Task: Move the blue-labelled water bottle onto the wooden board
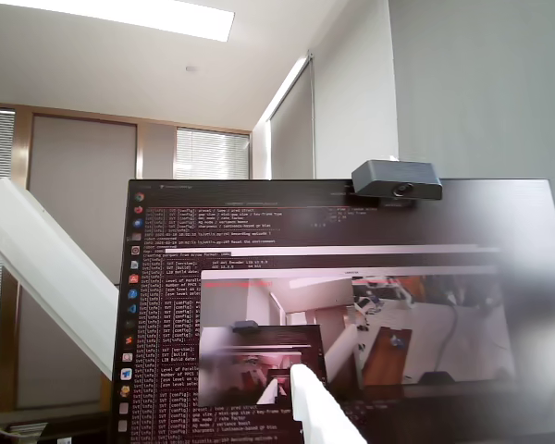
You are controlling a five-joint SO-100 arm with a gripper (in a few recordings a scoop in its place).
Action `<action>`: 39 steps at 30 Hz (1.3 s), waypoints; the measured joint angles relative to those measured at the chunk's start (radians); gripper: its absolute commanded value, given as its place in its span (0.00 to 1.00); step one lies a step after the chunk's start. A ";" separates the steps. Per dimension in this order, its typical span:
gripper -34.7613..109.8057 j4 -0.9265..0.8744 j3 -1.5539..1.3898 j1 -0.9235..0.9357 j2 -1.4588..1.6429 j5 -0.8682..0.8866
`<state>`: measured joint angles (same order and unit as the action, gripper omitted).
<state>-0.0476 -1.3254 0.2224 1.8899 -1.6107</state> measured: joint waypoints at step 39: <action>0.32 0.242 -1.203 0.207 1.390 -0.084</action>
<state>0.1948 -2.5280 0.4295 3.2797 -1.6950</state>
